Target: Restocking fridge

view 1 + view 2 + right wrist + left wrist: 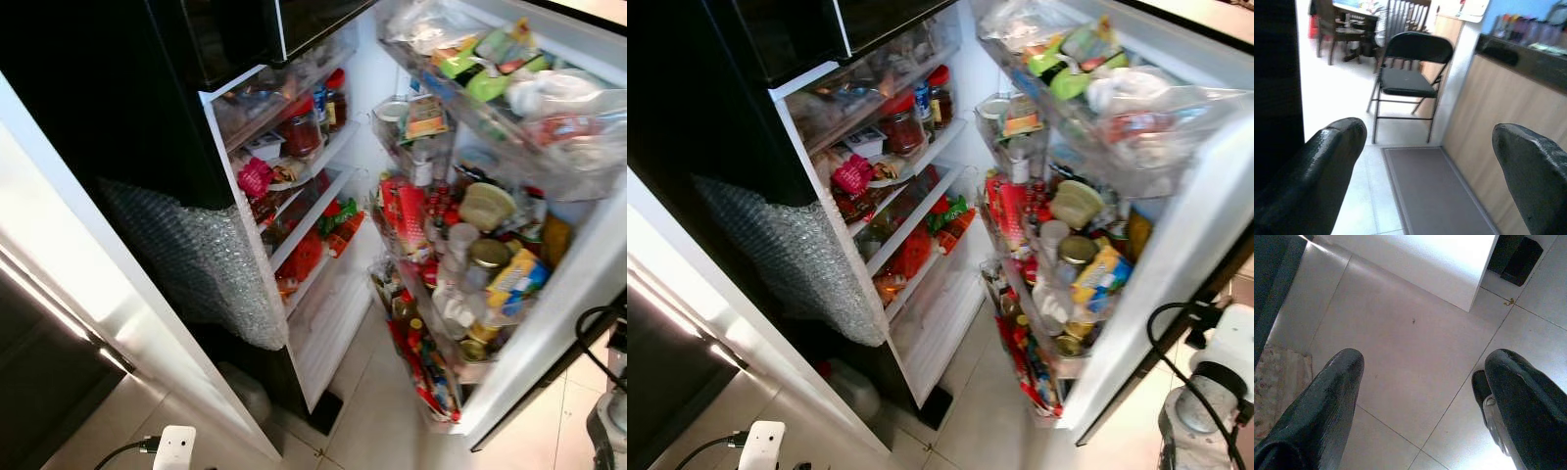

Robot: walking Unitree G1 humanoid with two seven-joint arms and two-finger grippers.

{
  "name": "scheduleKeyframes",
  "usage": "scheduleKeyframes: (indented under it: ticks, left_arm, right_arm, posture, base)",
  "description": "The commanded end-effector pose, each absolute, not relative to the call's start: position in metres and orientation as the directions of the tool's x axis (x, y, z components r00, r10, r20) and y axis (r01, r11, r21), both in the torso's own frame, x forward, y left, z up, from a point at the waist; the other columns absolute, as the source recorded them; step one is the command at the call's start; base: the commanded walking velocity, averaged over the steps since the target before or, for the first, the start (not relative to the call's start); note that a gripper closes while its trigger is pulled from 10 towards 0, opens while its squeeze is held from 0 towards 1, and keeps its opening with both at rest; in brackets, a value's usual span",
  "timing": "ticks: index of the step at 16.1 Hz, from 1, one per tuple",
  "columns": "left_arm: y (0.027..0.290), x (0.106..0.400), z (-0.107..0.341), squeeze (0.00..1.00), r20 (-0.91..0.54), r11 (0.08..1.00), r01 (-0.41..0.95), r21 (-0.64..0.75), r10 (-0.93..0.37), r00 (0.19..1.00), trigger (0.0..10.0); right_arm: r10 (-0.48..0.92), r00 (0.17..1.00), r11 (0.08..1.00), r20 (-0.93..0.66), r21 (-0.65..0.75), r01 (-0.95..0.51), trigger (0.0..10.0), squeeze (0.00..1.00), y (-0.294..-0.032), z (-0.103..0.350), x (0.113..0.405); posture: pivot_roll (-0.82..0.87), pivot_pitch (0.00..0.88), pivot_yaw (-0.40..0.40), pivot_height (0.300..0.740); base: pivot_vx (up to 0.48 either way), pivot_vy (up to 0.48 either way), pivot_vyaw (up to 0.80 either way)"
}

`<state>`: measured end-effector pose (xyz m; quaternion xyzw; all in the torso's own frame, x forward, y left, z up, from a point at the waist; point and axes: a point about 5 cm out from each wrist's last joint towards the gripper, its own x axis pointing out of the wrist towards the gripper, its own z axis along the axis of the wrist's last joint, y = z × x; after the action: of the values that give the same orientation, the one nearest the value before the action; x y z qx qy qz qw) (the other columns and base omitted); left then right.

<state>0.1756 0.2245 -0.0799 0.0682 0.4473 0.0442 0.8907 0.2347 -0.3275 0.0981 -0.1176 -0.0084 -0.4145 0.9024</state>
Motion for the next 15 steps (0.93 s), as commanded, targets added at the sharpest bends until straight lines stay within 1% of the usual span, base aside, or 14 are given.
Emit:
scheduleKeyframes:
  ticks: [1,2,3,4,5,7,8,9,10,12,13,15]
  left_arm:
    - [0.231,0.172,-0.08,0.0,-0.799,0.984,-0.009,0.177,0.149,0.583,10.0]
    - [0.231,0.172,-0.08,0.0,-0.798,0.984,-0.008,0.177,0.148,0.584,10.0]
    - [0.231,0.173,-0.08,0.0,-0.798,0.984,-0.006,0.177,0.146,0.585,10.0]
    - [0.231,0.173,-0.08,0.0,-0.798,0.984,-0.002,0.176,0.144,0.586,10.0]
    - [0.23,0.174,-0.08,0.0,-0.797,0.985,0.002,0.175,0.14,0.588,10.0]
    - [0.229,0.175,-0.079,0.0,-0.796,0.985,0.012,0.173,0.132,0.591,10.0]
    - [0.229,0.175,-0.079,0.0,-0.795,0.985,0.014,0.173,0.131,0.592,10.0]
    - [0.228,0.175,-0.079,0.0,-0.795,0.985,0.015,0.173,0.13,0.592,10.0]
    - [0.228,0.175,-0.079,0.0,-0.796,0.985,0.015,0.173,0.13,0.592,10.0]
    - [0.228,0.175,-0.08,0.0,-0.796,0.985,0.013,0.172,0.131,0.591,10.0]
    - [0.227,0.175,-0.08,0.0,-0.796,0.985,0.011,0.171,0.132,0.591,10.0]
    - [0.227,0.175,-0.08,0.0,-0.796,0.986,0.006,0.169,0.133,0.591,10.0]
  right_arm:
    - [-0.649,0.757,0.737,0.073,-0.187,0.649,10.0,0.0,-0.309,0.102,0.246]
    - [-0.59,0.804,0.787,0.067,-0.171,0.592,10.0,0.0,-0.3,0.105,0.252]
    - [-0.481,0.874,0.858,0.069,-0.168,0.485,10.0,0.0,-0.285,0.111,0.259]
    - [-0.331,0.941,0.925,0.07,-0.175,0.338,10.0,0.0,-0.264,0.117,0.267]
    - [-0.194,0.979,0.966,0.059,-0.161,0.201,10.0,0.0,-0.245,0.122,0.271]
    - [0.042,0.999,0.983,0.013,-0.181,-0.039,10.0,0.0,-0.216,0.127,0.273]
    - [0.107,0.994,0.978,-0.002,-0.182,-0.106,10.0,0.0,-0.208,0.128,0.273]
    - [0.252,0.967,0.951,-0.036,-0.175,-0.254,10.0,0.0,-0.191,0.131,0.27]
    - [0.327,0.944,0.929,-0.041,-0.168,-0.329,10.0,0.0,-0.182,0.133,0.267]
    - [0.403,0.913,0.901,-0.058,-0.147,-0.407,10.0,0.0,-0.174,0.133,0.263]
    - [0.42,0.905,0.893,-0.073,-0.145,-0.426,10.0,0.0,-0.173,0.13,0.261]
    - [0.362,0.926,0.917,-0.111,-0.138,-0.375,10.0,0.0,-0.186,0.122,0.262]
  posture:
    - [-0.11,0.022,0.108,0.74]
    - [-0.12,0.022,0.109,0.74]
    - [-0.12,0.022,0.111,0.74]
    - [-0.12,0.022,0.111,0.74]
    - [-0.12,0.023,0.112,0.74]
    - [-0.12,0.022,0.109,0.74]
    - [-0.12,0.022,0.108,0.74]
    - [-0.12,0.021,0.107,0.74]
    - [-0.12,0.021,0.104,0.74]
    - [-0.12,0.021,0.1,0.74]
    - [-0.12,0.022,0.098,0.74]
    - [-0.12,0.023,0.095,0.74]
  base:
    - [0.0,0.0,0.0]
    - [0.0,0.0,0.0]
    - [0.0,0.0,0.0]
    - [0.0,0.0,0.0]
    - [0.0,0.0,0.0]
    - [0.0,0.0,0.0]
    - [0.0,0.0,0.0]
    - [0.0,0.0,0.0]
    - [0.0,0.0,0.0]
    - [0.0,0.0,0.0]
    - [0.0,0.0,0.0]
    - [0.0,0.0,0.0]
